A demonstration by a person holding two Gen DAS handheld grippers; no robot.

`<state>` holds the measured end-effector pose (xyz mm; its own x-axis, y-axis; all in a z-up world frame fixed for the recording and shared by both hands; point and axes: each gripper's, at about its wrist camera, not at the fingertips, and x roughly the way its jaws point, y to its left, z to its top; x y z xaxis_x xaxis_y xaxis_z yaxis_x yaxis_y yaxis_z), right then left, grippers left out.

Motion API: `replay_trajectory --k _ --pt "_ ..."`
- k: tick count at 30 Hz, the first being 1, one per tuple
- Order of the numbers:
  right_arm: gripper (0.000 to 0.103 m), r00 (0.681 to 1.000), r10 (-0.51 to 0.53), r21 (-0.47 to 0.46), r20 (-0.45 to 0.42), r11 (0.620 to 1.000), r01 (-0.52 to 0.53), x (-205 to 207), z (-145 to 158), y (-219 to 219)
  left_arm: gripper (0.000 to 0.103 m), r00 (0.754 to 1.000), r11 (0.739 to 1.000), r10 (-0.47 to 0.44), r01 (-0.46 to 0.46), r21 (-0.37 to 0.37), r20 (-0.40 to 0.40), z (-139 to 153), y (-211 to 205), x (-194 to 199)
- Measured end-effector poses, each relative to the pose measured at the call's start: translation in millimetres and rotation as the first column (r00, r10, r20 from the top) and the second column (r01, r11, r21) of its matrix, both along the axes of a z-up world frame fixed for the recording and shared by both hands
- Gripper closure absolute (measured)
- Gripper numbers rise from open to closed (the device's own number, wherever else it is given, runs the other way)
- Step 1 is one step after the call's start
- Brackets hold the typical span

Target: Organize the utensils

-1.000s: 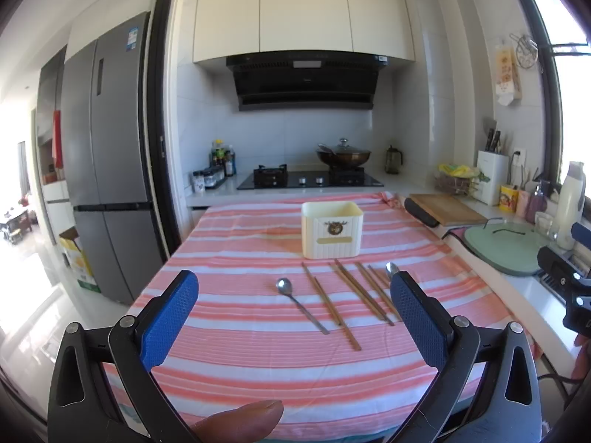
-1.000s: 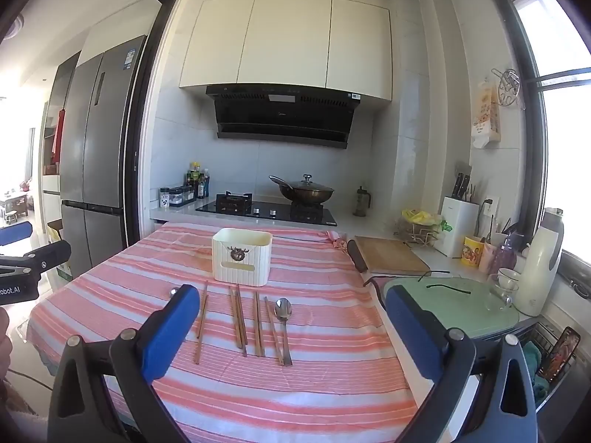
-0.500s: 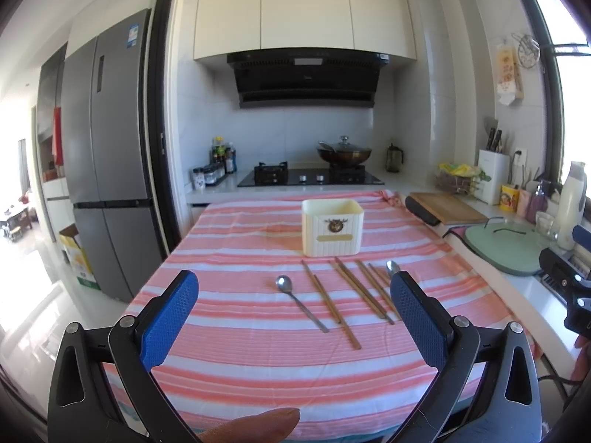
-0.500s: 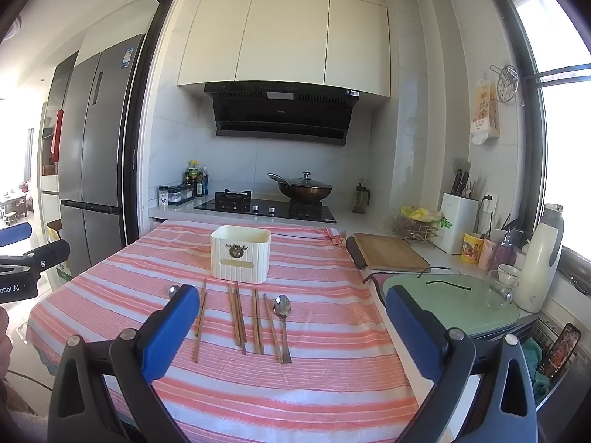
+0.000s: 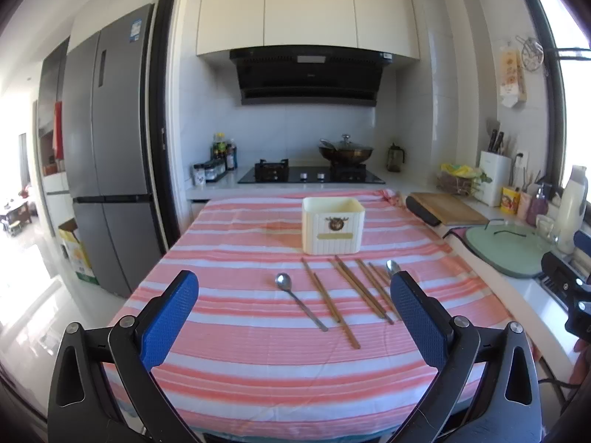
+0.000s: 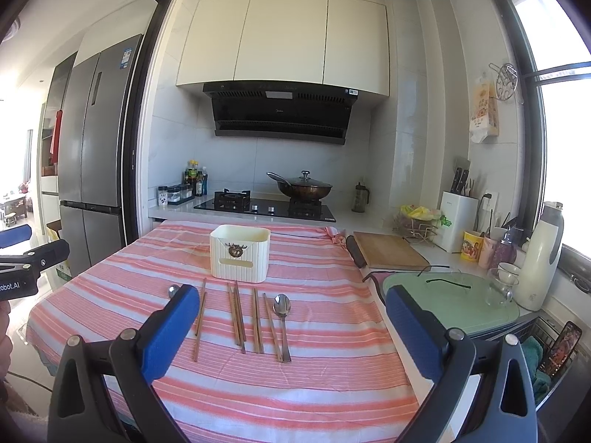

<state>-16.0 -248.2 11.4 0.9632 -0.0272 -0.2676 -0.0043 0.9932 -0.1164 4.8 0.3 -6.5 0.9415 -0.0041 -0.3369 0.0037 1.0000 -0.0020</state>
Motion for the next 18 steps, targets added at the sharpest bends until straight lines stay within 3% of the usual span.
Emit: replay_trajectory --k 18 --pt "0.0 1.0 -0.002 0.005 -0.002 1.0 0.002 1.0 -0.5 -1.7 0.0 1.0 1.0 -0.002 0.002 -0.005 -0.004 0.4 -0.3 0.5"
